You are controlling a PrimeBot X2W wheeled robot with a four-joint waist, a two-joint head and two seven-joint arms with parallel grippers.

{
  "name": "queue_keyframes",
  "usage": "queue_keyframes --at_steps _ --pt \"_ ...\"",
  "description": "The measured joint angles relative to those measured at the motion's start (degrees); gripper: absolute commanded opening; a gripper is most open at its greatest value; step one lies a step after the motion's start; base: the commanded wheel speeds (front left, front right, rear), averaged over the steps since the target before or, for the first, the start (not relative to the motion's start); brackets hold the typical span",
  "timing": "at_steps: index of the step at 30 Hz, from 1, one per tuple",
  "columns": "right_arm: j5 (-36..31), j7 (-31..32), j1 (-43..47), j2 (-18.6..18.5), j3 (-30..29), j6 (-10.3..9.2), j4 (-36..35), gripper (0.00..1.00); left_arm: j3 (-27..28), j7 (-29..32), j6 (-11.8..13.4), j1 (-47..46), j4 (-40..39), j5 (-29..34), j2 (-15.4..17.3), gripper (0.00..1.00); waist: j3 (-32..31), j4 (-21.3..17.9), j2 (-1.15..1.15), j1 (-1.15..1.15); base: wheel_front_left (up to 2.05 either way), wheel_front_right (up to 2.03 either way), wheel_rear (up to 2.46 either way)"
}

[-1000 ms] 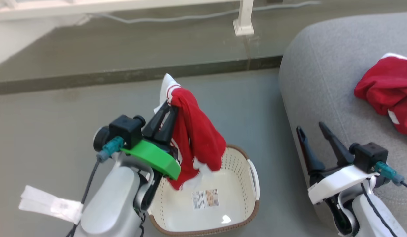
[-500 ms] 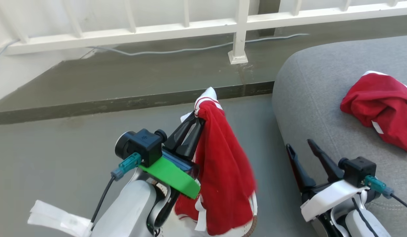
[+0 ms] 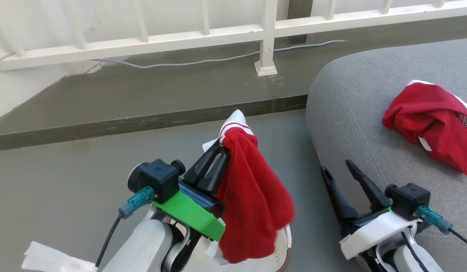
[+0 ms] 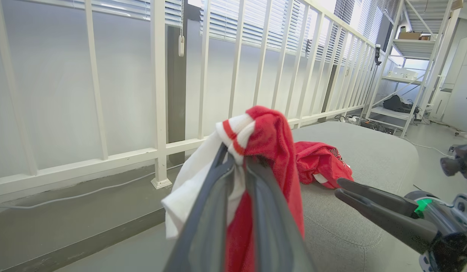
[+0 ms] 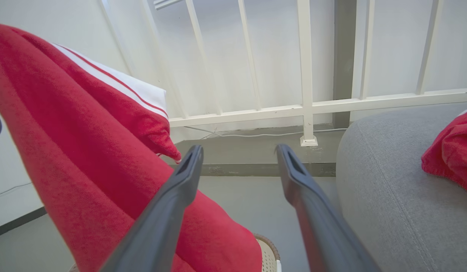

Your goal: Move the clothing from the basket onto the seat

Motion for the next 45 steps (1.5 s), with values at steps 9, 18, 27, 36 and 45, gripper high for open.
queue_keyframes --at_steps 9,18,27,36,45 --pt "0.01 1.59 -0.05 1.48 7.61 0.09 -4.31 1.00 -0.08 1.43 0.03 0.48 -1.88 -0.29 0.31 0.00 0.03 0.00 0.00 0.00 0.00 0.00 0.00" --pt "0.59 3.57 -1.54 1.83 18.58 0.59 -4.87 1.00 -1.67 2.66 0.03 0.66 -2.75 -0.73 0.04 0.00 0.15 1.14 0.00 0.00 0.00 0.00 0.00" --pt "0.70 4.45 -6.05 1.85 24.80 0.59 -1.85 1.00 -1.92 3.21 0.03 0.66 -3.85 -0.78 0.04 0.00 0.38 2.79 0.00 0.00 0.00 0.00 0.00" --pt "2.69 3.34 -9.20 1.96 22.62 0.60 3.98 0.00 -2.47 3.44 0.03 0.66 -5.75 -0.78 0.02 0.00 0.63 3.38 0.00 0.00 0.00 0.00 0.00" --pt "4.01 1.41 -11.35 2.46 22.12 0.60 7.33 0.00 -3.32 3.52 0.03 0.66 -7.06 -0.78 0.03 0.00 0.72 3.66 0.00 0.00 0.00 0.00 0.00"
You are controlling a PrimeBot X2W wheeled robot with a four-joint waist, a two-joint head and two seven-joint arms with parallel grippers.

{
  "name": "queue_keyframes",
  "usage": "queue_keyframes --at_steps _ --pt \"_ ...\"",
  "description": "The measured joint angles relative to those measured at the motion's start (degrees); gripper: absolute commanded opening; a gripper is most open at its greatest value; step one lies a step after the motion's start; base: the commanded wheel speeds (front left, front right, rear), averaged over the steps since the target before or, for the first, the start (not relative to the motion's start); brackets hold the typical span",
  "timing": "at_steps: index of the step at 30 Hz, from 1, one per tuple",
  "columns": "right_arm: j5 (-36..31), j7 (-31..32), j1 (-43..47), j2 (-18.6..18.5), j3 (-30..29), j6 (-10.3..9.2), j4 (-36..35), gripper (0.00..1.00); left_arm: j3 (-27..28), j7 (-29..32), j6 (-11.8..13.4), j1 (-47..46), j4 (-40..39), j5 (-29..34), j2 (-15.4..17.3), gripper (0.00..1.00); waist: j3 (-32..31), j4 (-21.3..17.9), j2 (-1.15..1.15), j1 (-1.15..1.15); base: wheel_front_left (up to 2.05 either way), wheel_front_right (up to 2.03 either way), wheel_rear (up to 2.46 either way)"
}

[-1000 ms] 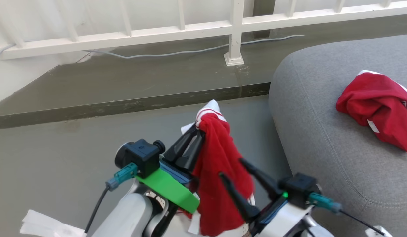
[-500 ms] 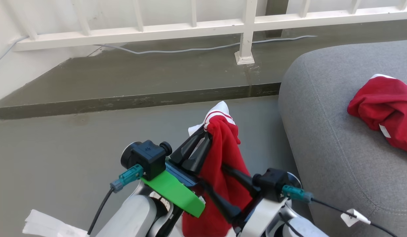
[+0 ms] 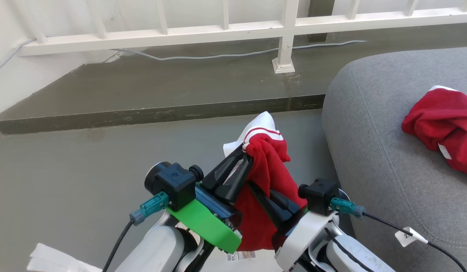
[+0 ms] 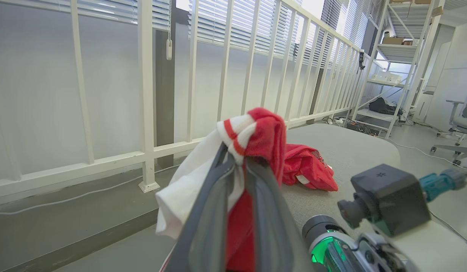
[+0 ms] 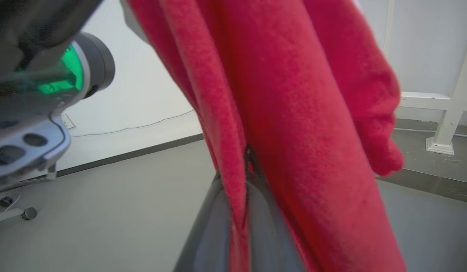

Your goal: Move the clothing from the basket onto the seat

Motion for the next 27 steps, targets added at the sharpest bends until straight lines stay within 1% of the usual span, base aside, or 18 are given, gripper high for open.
queue_keyframes --at_steps 3,4,5,6,10,15,18,22,23,26,27 --pt "0.76 -0.77 -0.85 0.13 0.01 0.00 0.85 0.00 -0.11 0.00 0.00 0.00 -0.49 0.00 0.01 0.00 0.03 0.00 0.00 0.00 0.00 0.00 0.00" --pt "1.00 -1.18 -1.01 0.14 -0.02 0.00 1.04 0.00 -0.14 0.00 0.00 0.00 -0.57 0.00 0.01 0.16 0.03 -0.02 0.00 0.00 0.00 0.00 0.00" --pt "1.19 -1.43 -1.31 0.15 -0.10 0.00 1.29 0.00 -0.18 0.00 0.00 0.00 -0.71 0.00 0.01 0.65 0.04 -0.04 0.00 0.00 0.00 0.00 0.00" --pt "1.19 -1.69 -1.68 0.16 -0.23 0.00 1.48 0.00 -0.21 0.00 0.00 0.00 -0.87 0.00 0.01 1.00 0.04 -0.09 0.00 0.00 0.00 0.00 0.00" --pt "1.20 -2.88 -2.84 0.22 -1.33 0.00 2.30 0.00 -0.23 -0.01 0.00 0.00 -1.58 0.02 0.08 1.00 0.05 -0.38 0.00 0.00 0.00 0.00 0.00" --pt "1.21 -3.70 -4.49 0.04 -3.25 0.00 2.96 0.00 -0.02 -0.07 0.07 0.00 -2.41 0.85 1.29 1.00 0.17 -1.48 0.00 0.00 0.00 0.00 0.00" --pt "1.31 -4.13 -5.43 -0.77 -4.92 -0.01 3.43 0.00 -0.29 0.43 0.08 0.00 -2.55 1.23 1.98 1.00 0.23 -2.29 0.00 0.00 0.00 0.00 0.00" --pt "1.54 -4.65 -6.69 -1.85 -7.37 -0.20 3.98 0.00 -0.82 1.44 0.23 0.03 -2.74 3.23 3.45 1.00 0.37 -3.51 0.00 0.00 0.00 0.00 0.00" --pt "1.54 -4.69 -6.99 -2.15 -7.76 -0.59 3.98 0.00 -1.05 1.81 0.25 0.06 -2.74 3.67 3.82 1.00 0.42 -3.84 0.00 0.00 0.00 0.00 0.00" --pt "1.54 -5.15 -7.96 -2.89 -9.28 -0.63 4.04 0.00 -2.03 2.53 0.33 0.37 -2.70 4.22 4.80 1.00 0.61 -4.90 0.00 0.00 0.00 0.00 0.00" --pt "1.54 -5.20 -8.20 -3.09 -9.71 -0.94 4.05 0.00 -2.19 2.59 0.32 0.70 -2.69 4.31 5.05 1.00 0.67 -5.26 0.00 0.00 0.00 0.00 0.00"
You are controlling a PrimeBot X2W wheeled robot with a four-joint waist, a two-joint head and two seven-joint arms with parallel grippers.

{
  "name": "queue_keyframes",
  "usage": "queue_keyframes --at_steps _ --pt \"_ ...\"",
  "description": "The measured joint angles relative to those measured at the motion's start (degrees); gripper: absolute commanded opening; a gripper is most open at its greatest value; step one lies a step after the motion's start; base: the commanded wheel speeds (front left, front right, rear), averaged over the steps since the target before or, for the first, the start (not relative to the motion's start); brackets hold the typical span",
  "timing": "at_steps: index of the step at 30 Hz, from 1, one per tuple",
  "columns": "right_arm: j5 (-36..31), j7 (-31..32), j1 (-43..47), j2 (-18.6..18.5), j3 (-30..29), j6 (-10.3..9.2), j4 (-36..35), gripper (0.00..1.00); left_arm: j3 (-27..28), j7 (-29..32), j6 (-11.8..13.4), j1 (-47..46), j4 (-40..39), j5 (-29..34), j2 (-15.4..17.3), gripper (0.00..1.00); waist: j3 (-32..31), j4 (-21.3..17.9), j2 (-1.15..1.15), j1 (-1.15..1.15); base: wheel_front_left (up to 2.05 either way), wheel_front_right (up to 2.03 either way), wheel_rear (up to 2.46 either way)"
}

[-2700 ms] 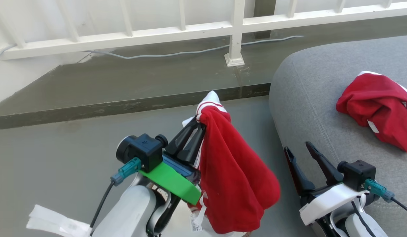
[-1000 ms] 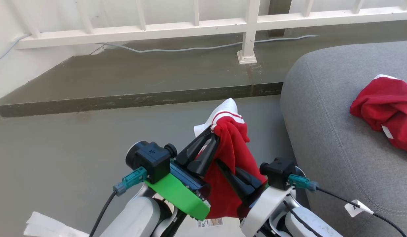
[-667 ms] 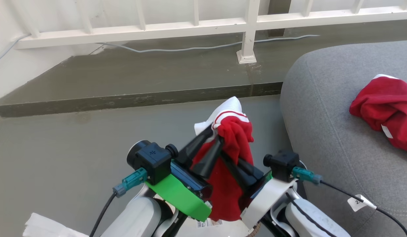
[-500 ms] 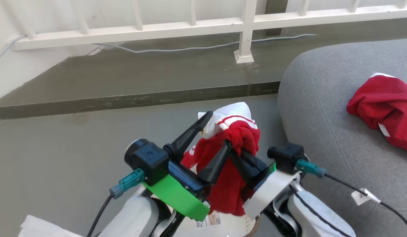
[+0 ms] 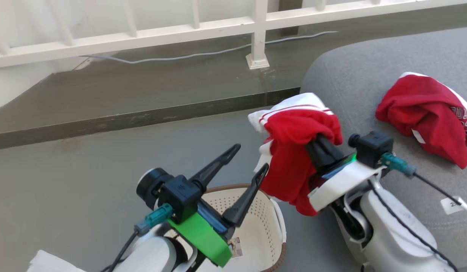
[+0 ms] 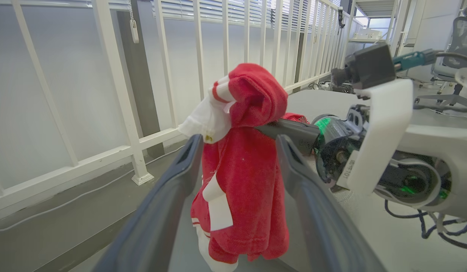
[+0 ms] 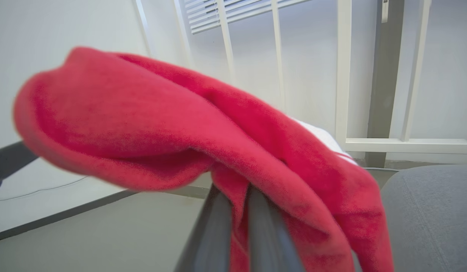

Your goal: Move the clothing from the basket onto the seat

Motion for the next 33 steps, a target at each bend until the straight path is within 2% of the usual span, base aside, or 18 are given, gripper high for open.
queue_keyframes --at_steps 4,14,24,31,33 --pt "0.00 -0.45 -0.66 -0.96 -1.75 -0.27 0.12 0.00 -0.71 1.12 0.01 1.35 0.03 0.07 0.49 1.00 0.26 -1.53 0.00 0.00 0.00 0.00 0.00" --pt "0.02 -0.94 -1.57 -3.36 -5.99 -2.43 0.22 0.00 -1.71 2.89 0.75 3.35 -1.35 0.42 1.79 1.00 1.49 -6.33 0.00 0.00 0.00 0.00 0.00" --pt "1.12 -1.04 -1.58 -3.61 -9.47 -3.71 0.13 0.00 -1.86 4.46 1.20 3.36 -3.31 2.04 2.26 1.00 4.33 -11.93 0.00 0.00 0.00 0.00 0.00" --pt "1.80 -1.53 -1.82 -3.60 -12.43 -3.80 0.09 0.00 -1.87 5.68 1.53 3.14 -3.89 3.04 3.28 1.00 7.04 -15.49 0.00 0.00 0.00 0.00 0.00" --pt "1.90 -1.54 -2.27 -3.64 -13.30 -4.45 -0.03 0.00 -1.89 5.92 1.52 2.92 -4.21 3.38 3.31 1.00 7.91 -16.26 0.00 0.00 0.00 0.00 0.00"
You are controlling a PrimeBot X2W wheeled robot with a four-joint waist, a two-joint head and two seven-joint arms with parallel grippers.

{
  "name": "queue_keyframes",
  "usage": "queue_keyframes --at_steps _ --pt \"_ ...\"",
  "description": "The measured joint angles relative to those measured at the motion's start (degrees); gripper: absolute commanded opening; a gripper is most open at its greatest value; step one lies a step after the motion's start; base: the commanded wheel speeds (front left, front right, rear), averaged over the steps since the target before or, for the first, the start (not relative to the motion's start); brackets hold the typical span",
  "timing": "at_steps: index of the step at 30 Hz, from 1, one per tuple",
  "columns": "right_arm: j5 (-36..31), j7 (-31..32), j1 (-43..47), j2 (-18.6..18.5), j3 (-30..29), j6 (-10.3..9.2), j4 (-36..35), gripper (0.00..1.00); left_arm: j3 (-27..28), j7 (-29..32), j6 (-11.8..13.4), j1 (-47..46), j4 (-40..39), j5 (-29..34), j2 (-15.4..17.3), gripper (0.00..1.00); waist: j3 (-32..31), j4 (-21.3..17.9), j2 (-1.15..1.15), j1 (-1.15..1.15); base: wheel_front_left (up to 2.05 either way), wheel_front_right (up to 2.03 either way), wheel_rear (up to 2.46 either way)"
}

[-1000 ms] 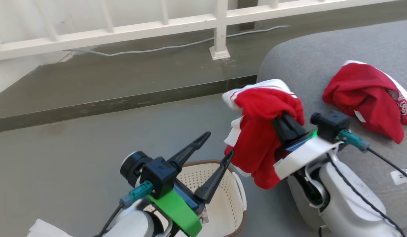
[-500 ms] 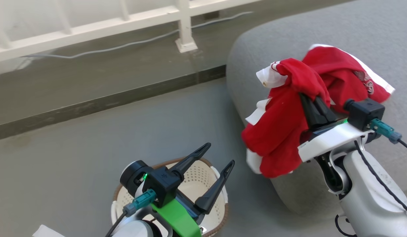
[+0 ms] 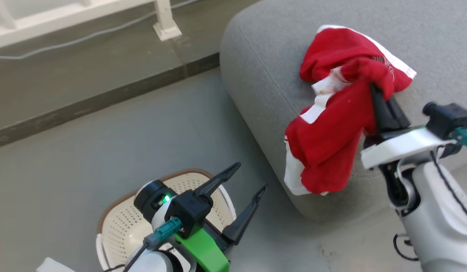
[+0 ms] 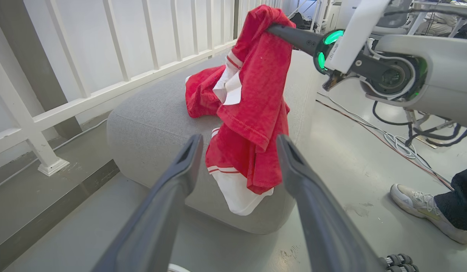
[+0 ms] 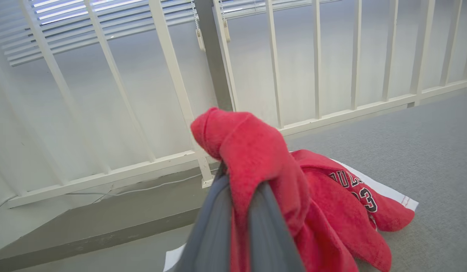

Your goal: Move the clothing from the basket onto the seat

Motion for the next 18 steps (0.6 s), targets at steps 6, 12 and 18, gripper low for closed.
queue_keyframes --at_steps 6,12,18 --pt "0.23 -0.12 -3.51 -1.23 -3.21 -0.26 -0.89 0.00 -0.12 1.00 0.00 -1.89 -0.79 0.37 0.13 1.00 2.58 -1.68 0.00 0.00 0.00 0.00 0.00" --pt "0.22 -0.15 -8.89 -1.99 -5.43 -0.25 -1.91 0.00 -0.16 1.56 0.00 -2.46 -0.85 0.41 0.34 1.00 4.42 -2.45 0.00 0.00 0.00 0.00 0.00" --pt "0.18 -0.16 -16.35 -4.60 -8.59 -0.24 -2.07 0.00 -0.70 2.54 -0.09 -4.37 -1.43 0.55 0.38 1.00 6.34 -2.59 0.00 0.00 0.00 0.00 0.00"
